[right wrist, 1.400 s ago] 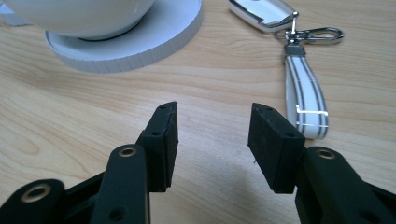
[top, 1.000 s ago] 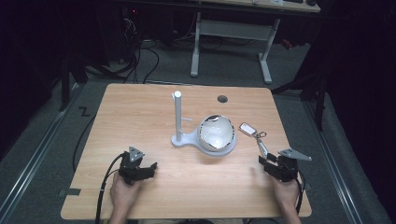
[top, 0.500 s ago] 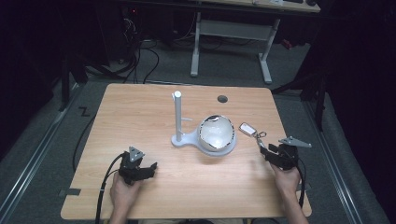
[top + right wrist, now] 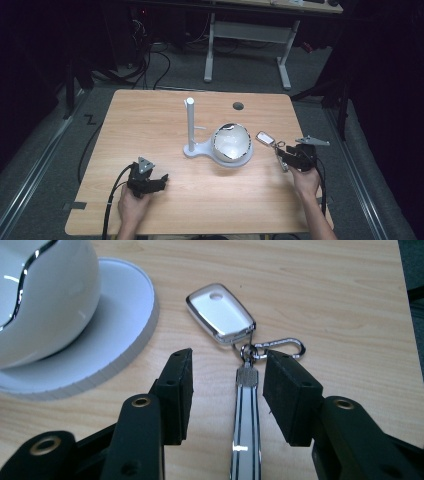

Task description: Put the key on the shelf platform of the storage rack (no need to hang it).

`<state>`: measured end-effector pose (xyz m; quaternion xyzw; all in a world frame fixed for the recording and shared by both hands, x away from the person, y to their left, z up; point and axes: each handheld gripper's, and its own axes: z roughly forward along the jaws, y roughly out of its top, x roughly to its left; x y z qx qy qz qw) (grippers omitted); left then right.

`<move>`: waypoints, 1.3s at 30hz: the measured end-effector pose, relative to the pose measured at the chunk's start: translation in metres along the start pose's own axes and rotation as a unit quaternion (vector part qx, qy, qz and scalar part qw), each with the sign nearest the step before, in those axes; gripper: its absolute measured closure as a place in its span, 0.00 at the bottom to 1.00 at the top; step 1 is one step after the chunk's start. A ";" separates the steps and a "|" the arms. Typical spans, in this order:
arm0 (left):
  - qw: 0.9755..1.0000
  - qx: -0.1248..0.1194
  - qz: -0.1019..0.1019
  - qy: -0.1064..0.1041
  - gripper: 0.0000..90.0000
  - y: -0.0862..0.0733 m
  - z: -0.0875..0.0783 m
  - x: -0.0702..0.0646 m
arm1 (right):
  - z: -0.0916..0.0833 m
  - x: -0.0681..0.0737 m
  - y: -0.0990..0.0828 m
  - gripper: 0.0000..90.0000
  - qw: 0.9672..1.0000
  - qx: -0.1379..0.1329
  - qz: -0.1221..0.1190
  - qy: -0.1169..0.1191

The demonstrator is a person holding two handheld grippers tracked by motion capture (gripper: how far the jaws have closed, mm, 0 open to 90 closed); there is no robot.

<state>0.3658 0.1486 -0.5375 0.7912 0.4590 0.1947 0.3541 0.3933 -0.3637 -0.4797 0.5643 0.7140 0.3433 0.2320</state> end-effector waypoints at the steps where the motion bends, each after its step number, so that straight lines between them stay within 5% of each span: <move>1: 1.000 0.000 0.000 0.000 0.25 0.000 0.000 0.000 | 0.001 0.000 0.002 0.62 1.000 0.001 0.001 -0.001; 15: 1.000 0.000 0.000 0.000 0.25 0.000 0.000 0.000 | 0.023 -0.002 0.016 0.62 1.000 0.025 0.004 -0.005; 27: 1.000 0.000 0.000 0.000 0.25 0.000 0.000 0.000 | 0.050 -0.009 0.010 0.65 0.997 0.071 0.018 -0.021; 39: 1.000 0.000 0.000 0.000 0.25 0.000 0.000 0.000 | 0.058 -0.010 0.004 0.67 0.996 0.086 0.017 -0.034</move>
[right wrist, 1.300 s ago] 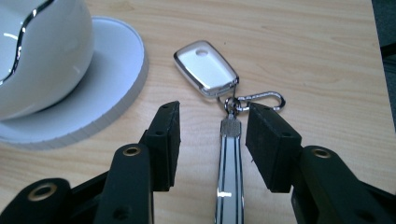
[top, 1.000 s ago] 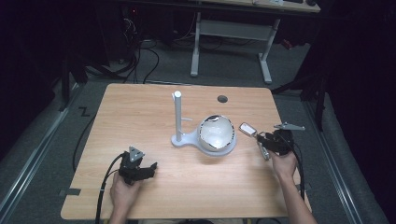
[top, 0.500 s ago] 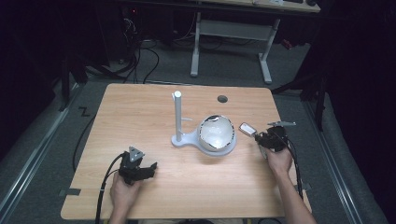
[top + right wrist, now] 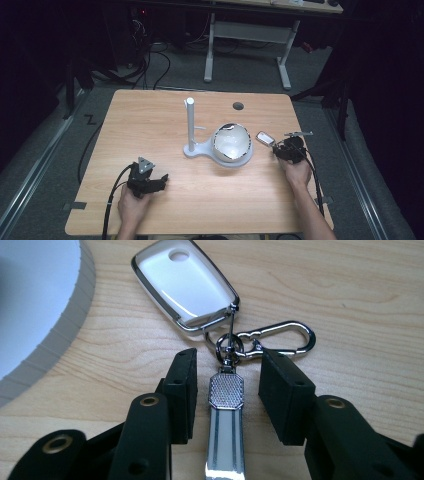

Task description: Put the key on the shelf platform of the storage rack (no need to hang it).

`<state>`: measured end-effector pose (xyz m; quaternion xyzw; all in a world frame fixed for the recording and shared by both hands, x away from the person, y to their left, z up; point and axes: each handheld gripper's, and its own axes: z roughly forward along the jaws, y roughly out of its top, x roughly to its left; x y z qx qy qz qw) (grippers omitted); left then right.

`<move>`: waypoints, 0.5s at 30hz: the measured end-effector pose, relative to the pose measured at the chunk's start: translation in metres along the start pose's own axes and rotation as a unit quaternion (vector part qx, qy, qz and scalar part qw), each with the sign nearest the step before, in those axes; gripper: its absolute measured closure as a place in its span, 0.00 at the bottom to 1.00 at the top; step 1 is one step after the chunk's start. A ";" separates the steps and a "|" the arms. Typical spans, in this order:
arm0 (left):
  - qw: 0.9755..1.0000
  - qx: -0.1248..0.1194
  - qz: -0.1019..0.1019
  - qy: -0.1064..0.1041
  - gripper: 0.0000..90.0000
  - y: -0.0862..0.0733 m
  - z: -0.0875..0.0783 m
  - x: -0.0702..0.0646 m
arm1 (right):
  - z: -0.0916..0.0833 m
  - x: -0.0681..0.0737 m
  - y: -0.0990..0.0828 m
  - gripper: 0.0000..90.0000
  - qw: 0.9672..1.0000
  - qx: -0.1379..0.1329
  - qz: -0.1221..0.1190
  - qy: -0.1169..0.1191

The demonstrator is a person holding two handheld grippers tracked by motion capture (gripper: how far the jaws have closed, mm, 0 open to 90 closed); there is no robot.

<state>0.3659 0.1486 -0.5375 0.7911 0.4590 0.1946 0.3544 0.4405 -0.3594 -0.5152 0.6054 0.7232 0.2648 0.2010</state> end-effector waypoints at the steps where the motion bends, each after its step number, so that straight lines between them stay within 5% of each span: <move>1: 1.000 0.000 0.000 0.000 0.25 0.000 0.000 0.000 | 0.000 0.000 0.000 0.67 1.000 -0.002 0.000 0.001; 7: 1.000 0.000 0.000 0.000 0.25 0.000 0.000 0.000 | -0.001 0.002 -0.002 0.74 1.000 0.003 -0.022 -0.017; 15: 1.000 0.000 0.000 0.000 0.25 0.000 0.000 0.000 | -0.002 0.004 -0.002 0.82 0.999 0.003 -0.035 -0.011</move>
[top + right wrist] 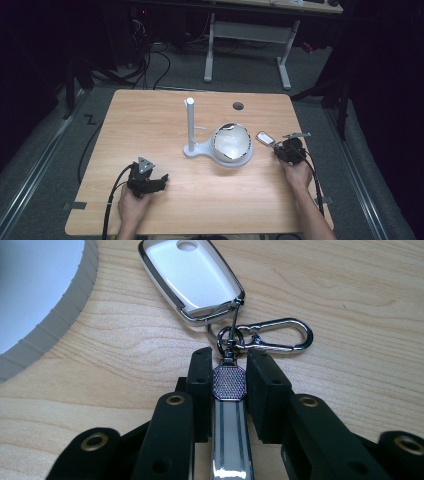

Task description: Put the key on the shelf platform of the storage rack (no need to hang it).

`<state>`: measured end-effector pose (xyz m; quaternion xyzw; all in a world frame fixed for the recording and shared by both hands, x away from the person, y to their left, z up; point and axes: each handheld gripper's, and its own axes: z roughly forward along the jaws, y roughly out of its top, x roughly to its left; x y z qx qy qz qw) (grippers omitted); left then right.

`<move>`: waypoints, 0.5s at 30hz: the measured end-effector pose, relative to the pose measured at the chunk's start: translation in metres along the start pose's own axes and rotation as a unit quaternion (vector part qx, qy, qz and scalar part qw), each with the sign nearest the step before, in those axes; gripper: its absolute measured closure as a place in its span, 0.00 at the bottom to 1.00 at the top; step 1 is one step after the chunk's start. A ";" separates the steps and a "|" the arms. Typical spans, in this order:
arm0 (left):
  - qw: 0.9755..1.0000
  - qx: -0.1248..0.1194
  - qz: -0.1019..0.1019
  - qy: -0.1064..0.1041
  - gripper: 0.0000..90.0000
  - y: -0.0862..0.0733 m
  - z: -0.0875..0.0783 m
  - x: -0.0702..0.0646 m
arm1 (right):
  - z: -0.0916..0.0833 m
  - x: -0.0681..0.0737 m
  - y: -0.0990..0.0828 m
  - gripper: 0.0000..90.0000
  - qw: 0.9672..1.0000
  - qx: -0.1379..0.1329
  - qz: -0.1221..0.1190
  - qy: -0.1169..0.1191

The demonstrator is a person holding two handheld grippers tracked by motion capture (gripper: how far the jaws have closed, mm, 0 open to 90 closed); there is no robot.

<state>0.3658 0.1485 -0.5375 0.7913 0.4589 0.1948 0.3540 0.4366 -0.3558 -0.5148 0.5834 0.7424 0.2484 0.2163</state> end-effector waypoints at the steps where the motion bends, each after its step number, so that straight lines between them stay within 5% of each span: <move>1: 1.000 0.000 0.000 0.000 0.25 0.000 0.000 0.000 | 0.000 0.000 0.000 0.83 1.000 -0.001 0.002 0.001; 8: 1.000 0.000 0.000 0.000 0.25 0.000 0.000 0.000 | -0.002 -0.002 0.000 0.83 1.000 -0.005 0.005 0.009; 15: 1.000 0.000 0.000 0.000 0.25 0.000 0.000 0.000 | -0.018 -0.004 0.003 0.83 0.998 -0.038 0.014 0.037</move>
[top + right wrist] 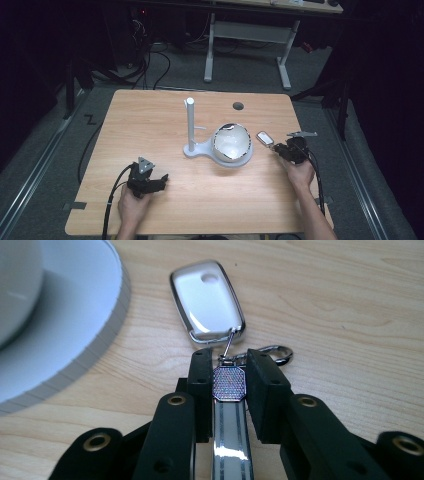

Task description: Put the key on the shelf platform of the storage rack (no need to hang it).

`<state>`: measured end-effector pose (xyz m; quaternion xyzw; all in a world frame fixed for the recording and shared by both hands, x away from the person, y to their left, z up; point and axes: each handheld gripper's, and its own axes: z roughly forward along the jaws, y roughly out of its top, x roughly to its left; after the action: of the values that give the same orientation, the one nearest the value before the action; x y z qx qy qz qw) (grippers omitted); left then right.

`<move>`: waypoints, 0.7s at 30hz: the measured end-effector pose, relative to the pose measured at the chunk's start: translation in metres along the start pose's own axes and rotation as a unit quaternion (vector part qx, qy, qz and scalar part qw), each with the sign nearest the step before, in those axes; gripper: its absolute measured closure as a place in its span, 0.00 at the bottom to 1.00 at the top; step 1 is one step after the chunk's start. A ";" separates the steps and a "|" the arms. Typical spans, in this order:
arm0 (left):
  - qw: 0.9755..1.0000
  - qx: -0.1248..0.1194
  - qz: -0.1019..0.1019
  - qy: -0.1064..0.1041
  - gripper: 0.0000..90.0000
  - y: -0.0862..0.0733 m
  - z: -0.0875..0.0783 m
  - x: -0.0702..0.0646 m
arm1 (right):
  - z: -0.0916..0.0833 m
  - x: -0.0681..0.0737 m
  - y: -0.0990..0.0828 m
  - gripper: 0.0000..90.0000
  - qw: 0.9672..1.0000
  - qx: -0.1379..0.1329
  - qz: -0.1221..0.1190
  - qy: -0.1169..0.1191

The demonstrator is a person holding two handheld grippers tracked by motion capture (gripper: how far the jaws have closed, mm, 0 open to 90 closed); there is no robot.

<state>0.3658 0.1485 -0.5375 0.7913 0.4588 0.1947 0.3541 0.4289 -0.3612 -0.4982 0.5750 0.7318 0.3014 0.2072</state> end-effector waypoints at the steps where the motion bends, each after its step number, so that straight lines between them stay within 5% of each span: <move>1: 1.000 0.000 0.000 0.000 0.25 0.000 0.000 0.000 | -0.002 -0.001 0.000 0.83 1.000 -0.003 0.002 0.001; 9: 1.000 0.000 0.000 0.000 0.25 0.000 0.000 0.000 | -0.021 -0.005 0.003 0.83 0.999 -0.037 0.009 0.016; 21: 1.000 0.000 0.000 0.000 0.25 0.000 0.000 0.000 | -0.049 -0.002 0.007 0.83 0.998 -0.064 -0.024 0.007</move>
<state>0.3659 0.1485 -0.5375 0.7914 0.4587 0.1947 0.3542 0.4023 -0.3719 -0.4580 0.5406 0.7263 0.3464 0.2453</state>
